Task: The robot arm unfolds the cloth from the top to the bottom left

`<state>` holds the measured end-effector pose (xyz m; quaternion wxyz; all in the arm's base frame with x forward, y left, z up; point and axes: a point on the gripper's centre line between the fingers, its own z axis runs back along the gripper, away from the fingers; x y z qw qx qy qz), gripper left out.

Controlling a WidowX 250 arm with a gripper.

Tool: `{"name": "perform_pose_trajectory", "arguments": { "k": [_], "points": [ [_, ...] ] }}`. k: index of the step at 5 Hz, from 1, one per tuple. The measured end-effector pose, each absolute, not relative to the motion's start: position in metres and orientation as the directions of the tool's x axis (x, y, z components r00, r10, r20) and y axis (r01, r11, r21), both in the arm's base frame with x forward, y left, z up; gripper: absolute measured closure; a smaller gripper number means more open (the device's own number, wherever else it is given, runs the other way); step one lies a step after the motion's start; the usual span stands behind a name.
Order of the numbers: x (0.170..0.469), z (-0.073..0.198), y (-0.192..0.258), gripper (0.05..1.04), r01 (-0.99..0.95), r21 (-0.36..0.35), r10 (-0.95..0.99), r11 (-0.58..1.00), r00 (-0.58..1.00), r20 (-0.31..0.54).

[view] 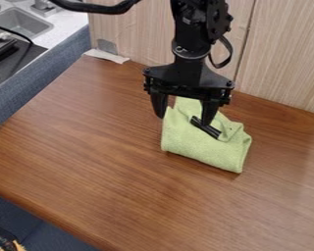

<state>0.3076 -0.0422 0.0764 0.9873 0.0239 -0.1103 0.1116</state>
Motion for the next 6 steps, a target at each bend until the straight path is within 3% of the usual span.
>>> {"name": "perform_pose_trajectory", "arguments": {
  "k": [3,6],
  "points": [
    [0.327,0.041,-0.044,0.083,-0.24,0.058,0.231,0.969,0.965,0.126],
    [0.36,0.018,-0.053,0.083,-0.266,0.02,0.263,0.964,0.961,0.09]
  ]
}}
